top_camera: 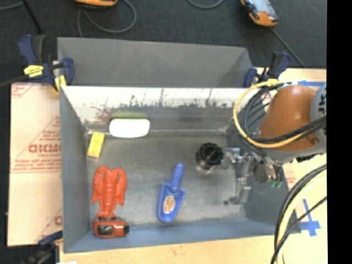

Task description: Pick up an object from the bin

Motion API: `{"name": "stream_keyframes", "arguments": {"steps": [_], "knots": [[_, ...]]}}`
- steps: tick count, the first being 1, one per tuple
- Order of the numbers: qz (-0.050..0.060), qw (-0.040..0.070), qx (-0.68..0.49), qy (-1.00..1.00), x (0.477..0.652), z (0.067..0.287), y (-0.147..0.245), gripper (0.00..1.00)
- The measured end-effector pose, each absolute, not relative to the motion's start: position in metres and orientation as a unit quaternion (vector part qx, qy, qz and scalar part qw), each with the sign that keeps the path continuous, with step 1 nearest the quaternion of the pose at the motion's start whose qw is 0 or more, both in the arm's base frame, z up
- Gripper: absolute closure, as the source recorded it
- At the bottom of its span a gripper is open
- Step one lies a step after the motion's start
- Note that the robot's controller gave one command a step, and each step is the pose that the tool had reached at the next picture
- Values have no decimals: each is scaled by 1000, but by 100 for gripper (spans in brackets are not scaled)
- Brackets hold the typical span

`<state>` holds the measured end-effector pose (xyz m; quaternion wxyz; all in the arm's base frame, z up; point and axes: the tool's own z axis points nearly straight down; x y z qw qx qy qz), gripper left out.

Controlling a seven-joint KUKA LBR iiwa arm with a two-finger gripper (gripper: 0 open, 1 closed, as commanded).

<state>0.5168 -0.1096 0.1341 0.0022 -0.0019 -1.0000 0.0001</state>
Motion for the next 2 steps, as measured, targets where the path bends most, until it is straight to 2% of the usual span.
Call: {"name": "stream_keyframes", "arguments": {"steps": [1, 2], "knots": [[1, -2, 0, -1000, 519, 139, -109, 0], [1, -3, -21, -1000, 551, 126, -92, 0]]}}
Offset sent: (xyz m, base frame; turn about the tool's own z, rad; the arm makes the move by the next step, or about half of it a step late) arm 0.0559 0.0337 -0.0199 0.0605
